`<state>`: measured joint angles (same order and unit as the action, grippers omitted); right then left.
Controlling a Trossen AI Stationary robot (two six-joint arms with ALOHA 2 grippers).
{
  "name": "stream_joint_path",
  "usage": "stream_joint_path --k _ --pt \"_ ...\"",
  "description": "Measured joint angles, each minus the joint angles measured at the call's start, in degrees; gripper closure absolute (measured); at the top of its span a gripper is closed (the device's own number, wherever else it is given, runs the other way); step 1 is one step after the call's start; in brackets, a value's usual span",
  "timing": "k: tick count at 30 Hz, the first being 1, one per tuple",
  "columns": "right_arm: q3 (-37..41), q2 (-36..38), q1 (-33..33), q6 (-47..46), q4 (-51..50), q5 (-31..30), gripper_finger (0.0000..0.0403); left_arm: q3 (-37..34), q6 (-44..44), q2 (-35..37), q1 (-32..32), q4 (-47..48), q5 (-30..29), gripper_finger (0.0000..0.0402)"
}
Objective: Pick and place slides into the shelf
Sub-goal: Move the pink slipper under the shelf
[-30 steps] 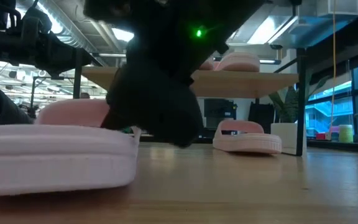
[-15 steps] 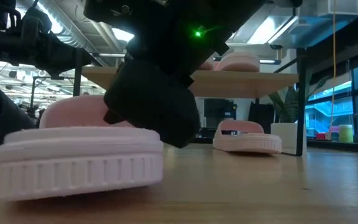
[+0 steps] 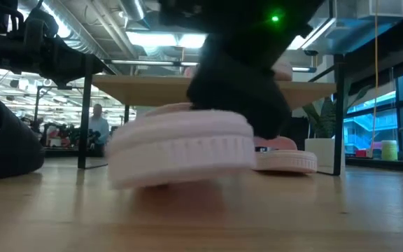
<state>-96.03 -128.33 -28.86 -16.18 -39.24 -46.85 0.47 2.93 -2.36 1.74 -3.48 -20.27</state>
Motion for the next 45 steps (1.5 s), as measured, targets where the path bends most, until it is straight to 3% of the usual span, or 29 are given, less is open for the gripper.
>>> stream_joint_path --k 9,12,20,30,37,45 --pt "0.04 2.23 -3.53 -16.22 -16.62 -5.48 0.0389 0.00 -0.08 -0.01 0.02 0.02 0.00 0.0260" --pt "1.45 2.34 -3.81 -19.33 -18.03 -6.05 0.0389 0.00 -0.08 -0.01 0.02 0.02 0.00 0.0260" --pt "7.97 2.43 -4.04 -18.65 -12.21 -6.12 0.0389 0.00 -0.10 -0.01 0.02 0.02 0.00 0.0260" --pt "9.22 2.54 -2.20 -16.09 -11.27 -6.27 0.0387 -0.02 -0.10 -0.01 0.02 0.02 0.00 0.0260" --pt "9.22 2.54 -1.31 -12.15 -11.23 -6.49 0.0317 -0.02 -0.10 -0.01 0.02 0.02 0.02 0.0260" --pt "9.22 2.54 -1.31 -10.54 -11.23 -6.21 0.0274 0.00 -0.12 -0.01 0.02 0.02 0.02 0.0261"
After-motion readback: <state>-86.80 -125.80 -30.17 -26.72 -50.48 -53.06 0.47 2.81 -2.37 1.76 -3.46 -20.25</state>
